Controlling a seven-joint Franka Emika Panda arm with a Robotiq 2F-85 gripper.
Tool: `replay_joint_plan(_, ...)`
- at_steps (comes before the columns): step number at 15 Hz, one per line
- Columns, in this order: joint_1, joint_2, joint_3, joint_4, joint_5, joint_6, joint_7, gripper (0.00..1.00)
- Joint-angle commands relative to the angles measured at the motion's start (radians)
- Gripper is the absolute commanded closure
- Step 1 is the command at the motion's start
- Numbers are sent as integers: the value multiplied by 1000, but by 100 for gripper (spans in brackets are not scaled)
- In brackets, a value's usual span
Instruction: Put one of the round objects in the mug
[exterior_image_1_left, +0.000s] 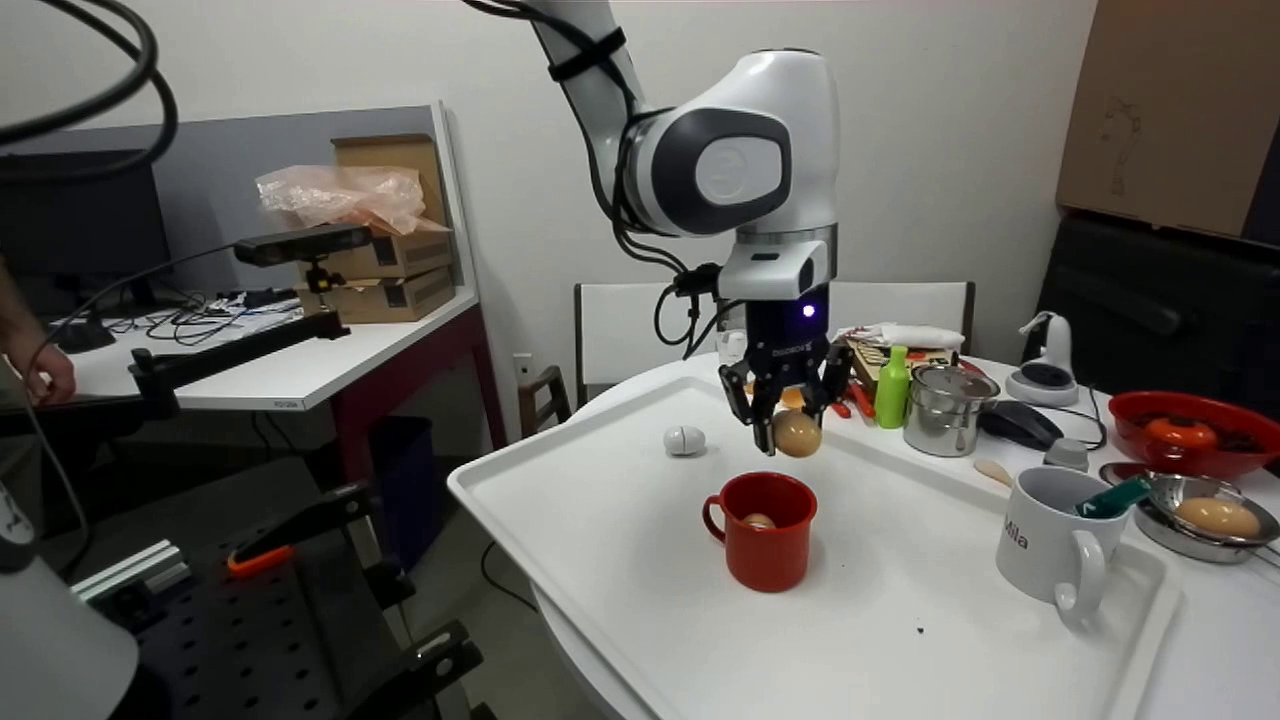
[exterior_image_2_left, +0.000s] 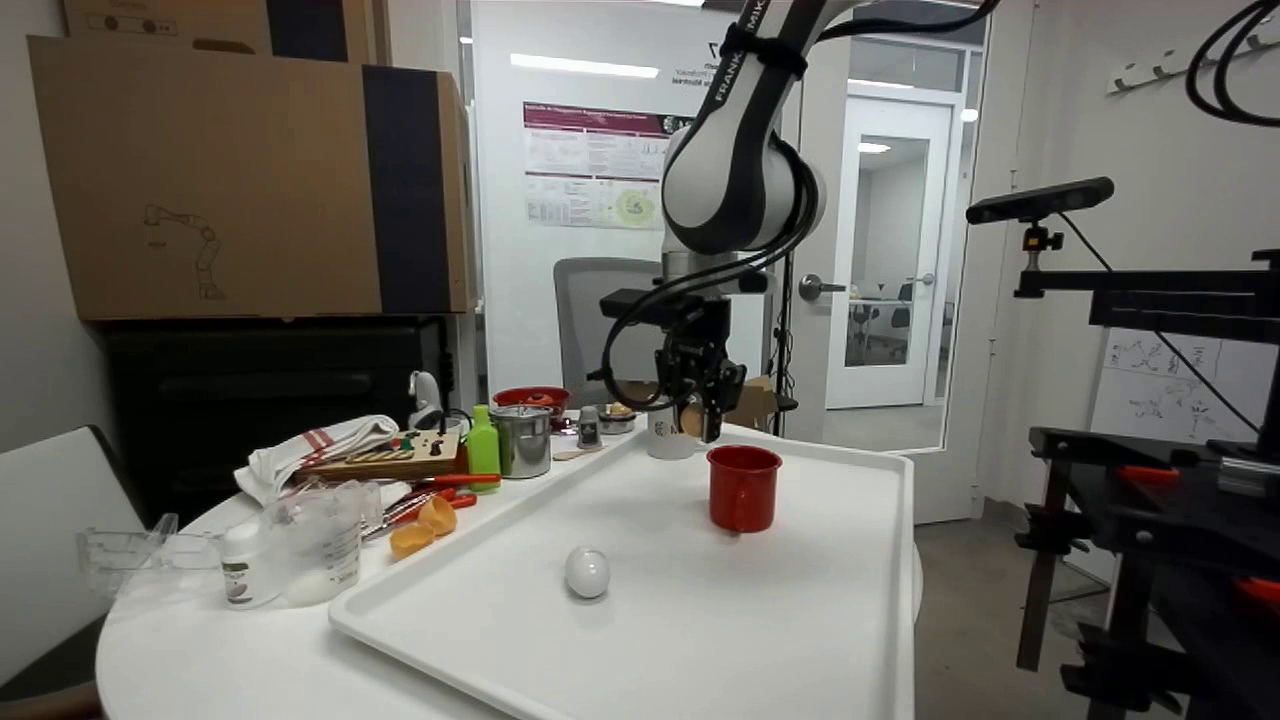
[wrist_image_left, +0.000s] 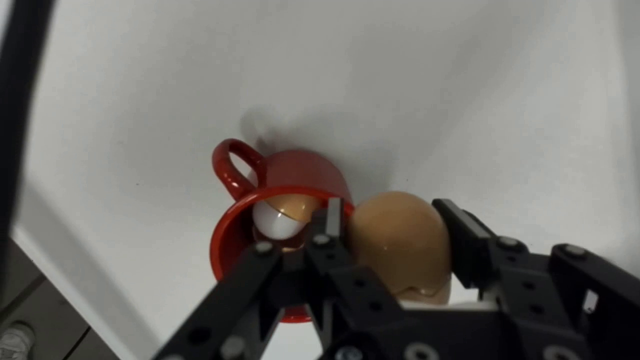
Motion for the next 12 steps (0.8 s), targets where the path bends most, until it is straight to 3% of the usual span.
replay_joint_plan(1,31,-68,-29,-109,-46,42,104,78)
replay_joint_plan(7,32,-100,-38,-176,-84,33,187,78)
replay_joint_plan(8,33,-100,-39,-175,-92,30,197,28)
replay_joint_plan(9,31,-105,-38,-181,-99,30,203,27)
replay_joint_plan(12,28,-111,-36,-182,-121,27,218,6)
